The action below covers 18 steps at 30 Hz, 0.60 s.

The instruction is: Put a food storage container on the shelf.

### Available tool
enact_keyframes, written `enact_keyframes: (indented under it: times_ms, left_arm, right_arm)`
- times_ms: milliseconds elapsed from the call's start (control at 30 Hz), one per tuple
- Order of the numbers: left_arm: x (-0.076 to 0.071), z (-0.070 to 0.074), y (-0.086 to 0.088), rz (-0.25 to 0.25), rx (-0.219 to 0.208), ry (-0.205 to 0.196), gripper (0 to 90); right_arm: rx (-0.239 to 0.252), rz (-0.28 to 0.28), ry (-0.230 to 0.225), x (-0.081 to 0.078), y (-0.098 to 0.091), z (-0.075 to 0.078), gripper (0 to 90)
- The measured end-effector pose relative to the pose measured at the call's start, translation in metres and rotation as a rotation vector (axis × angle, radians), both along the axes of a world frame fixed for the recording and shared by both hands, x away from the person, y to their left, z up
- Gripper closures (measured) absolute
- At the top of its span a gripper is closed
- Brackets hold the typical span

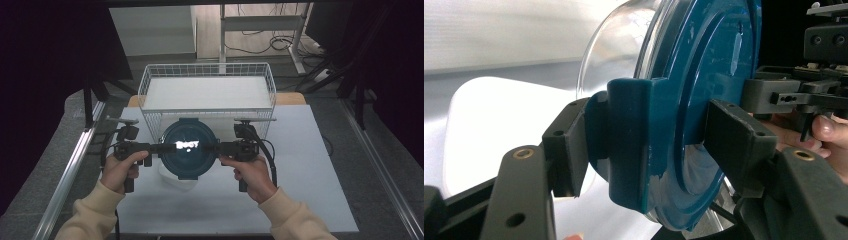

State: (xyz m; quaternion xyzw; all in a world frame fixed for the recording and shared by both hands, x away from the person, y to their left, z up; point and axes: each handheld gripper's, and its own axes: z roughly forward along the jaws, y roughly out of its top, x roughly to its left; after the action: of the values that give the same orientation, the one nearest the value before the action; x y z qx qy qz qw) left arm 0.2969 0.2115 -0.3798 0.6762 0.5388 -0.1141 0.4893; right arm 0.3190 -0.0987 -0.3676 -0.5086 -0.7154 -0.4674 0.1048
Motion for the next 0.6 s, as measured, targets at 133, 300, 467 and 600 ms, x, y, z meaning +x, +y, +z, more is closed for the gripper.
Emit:
enact_keyframes:
  times_ms: [133,300,467,600]
  left_arm:
    - [0.005,0.003,-0.004,-0.006,0.0,0.0,37.6]
    - [0.01,0.007,-0.008,-0.01,-0.003,-0.003,37.7]
    - [0.016,0.015,-0.013,-0.015,-0.003,-0.011,37.8]
    - [0.021,0.023,-0.018,-0.019,-0.003,-0.018,37.8]
  right_arm:
    - [-0.002,-0.001,-0.003,0.003,-0.004,0.003,39.6]
    - [-0.005,-0.002,-0.009,0.007,-0.008,0.007,39.6]
    - [-0.005,-0.006,-0.019,0.011,-0.013,0.015,39.6]
    - [-0.006,-0.005,-0.028,0.016,-0.019,0.023,39.6]
